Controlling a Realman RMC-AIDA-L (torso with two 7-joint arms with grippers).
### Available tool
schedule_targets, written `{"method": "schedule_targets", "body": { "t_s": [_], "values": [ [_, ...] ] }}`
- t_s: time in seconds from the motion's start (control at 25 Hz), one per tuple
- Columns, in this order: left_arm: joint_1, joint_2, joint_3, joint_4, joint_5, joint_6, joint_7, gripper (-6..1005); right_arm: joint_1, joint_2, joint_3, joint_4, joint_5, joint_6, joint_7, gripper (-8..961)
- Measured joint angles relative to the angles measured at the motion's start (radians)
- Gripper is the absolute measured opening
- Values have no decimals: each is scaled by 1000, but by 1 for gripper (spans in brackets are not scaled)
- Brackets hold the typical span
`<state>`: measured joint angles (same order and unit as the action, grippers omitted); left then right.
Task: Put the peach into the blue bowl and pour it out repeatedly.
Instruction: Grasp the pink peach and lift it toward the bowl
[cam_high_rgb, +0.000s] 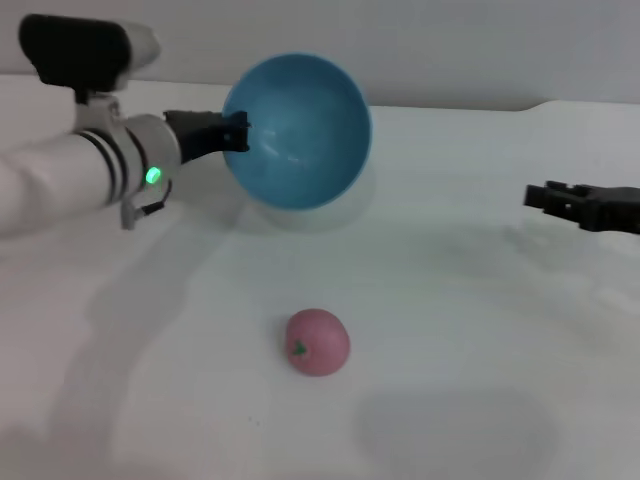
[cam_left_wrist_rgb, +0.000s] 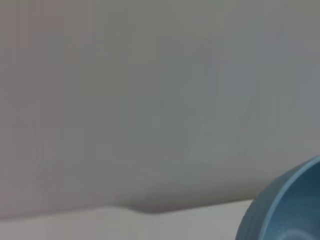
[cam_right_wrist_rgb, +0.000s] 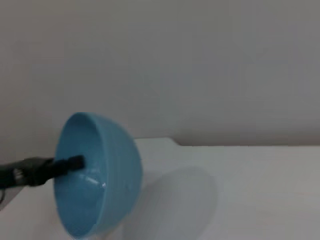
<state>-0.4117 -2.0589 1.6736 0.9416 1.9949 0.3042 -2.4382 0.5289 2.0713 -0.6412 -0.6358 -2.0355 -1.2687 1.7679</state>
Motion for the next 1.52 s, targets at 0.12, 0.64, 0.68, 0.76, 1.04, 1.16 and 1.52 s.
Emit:
{"method": "schedule_targets", "body": {
  "t_s": [0.12,0.64,0.68,0.76,1.04,1.16,1.52],
  "values": [
    [-23,5,-206,-5,7,231,-1,0,32,3,-44,20,8,1,-33,404],
    [-61,43,-500,-4,237,675,-131,-1,287,14,-389,256,52,78,-222,429],
    [-61,41,-501,-3,241,677,-134,-1,309,17,-430,274,72,89,-233,453],
    [-62,36,-502,-3,243,677,-135,-1,340,19,-496,302,122,118,-243,500],
    [-64,25,-505,-5,245,678,-133,-1,359,19,-729,325,327,179,-247,612],
    [-64,25,-505,-5,245,677,-136,-1,352,20,-832,336,429,194,-247,607],
    [-73,19,-506,-4,245,673,-131,-1,298,20,-1331,286,802,332,-221,605]
  ]
}}
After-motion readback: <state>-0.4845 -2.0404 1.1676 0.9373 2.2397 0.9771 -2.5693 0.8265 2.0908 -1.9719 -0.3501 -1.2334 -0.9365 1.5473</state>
